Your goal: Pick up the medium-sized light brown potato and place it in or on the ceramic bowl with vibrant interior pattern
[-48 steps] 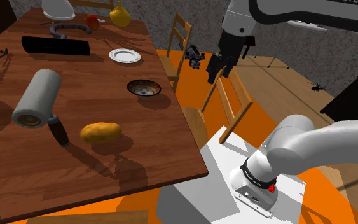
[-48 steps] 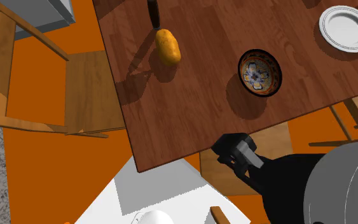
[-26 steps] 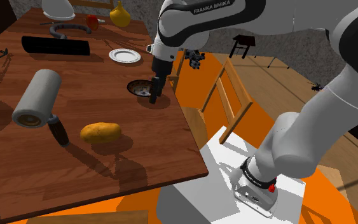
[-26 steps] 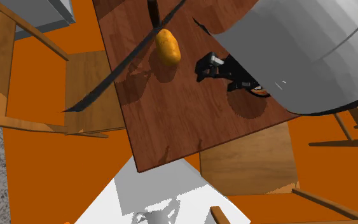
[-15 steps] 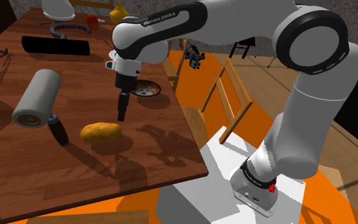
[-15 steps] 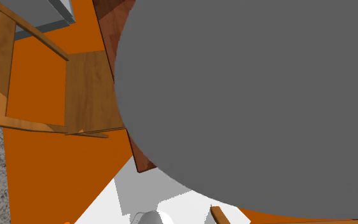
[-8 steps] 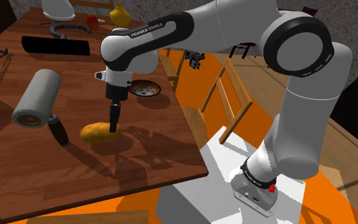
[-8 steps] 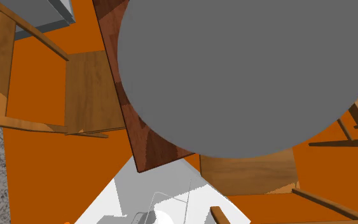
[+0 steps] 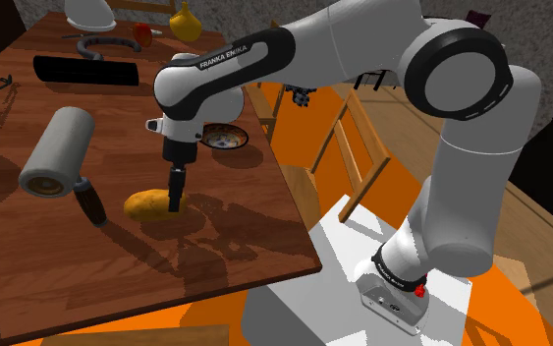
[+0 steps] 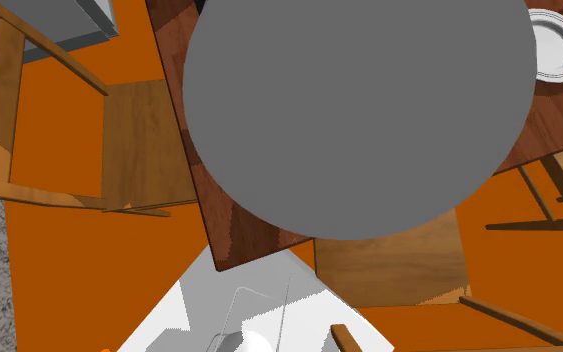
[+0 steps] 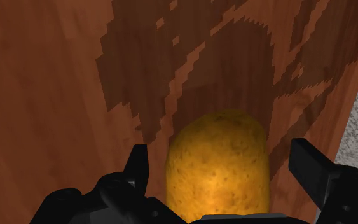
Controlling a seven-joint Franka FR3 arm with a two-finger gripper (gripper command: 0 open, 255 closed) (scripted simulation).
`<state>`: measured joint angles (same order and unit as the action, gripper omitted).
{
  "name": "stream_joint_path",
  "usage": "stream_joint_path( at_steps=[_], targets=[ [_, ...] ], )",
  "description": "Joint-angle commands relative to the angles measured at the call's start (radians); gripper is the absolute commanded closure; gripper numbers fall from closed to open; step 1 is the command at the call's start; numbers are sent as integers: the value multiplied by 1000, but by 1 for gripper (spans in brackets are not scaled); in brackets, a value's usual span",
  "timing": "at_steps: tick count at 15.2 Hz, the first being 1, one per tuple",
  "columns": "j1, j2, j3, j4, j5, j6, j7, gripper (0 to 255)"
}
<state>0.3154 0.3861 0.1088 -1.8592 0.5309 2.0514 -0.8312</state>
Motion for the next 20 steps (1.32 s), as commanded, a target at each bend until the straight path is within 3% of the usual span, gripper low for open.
stream_joint_path(
  at_steps=[1, 2, 3, 12, 20],
  targets=[
    [0, 0, 0, 0, 0, 0, 0, 0],
    [0, 0, 0, 0, 0, 0, 0, 0],
    [0, 0, 0, 0, 0, 0, 0, 255],
    [0, 0, 0, 0, 0, 0, 0, 255],
    [-3, -55, -3, 30, -14, -77, 40, 255]
  ],
)
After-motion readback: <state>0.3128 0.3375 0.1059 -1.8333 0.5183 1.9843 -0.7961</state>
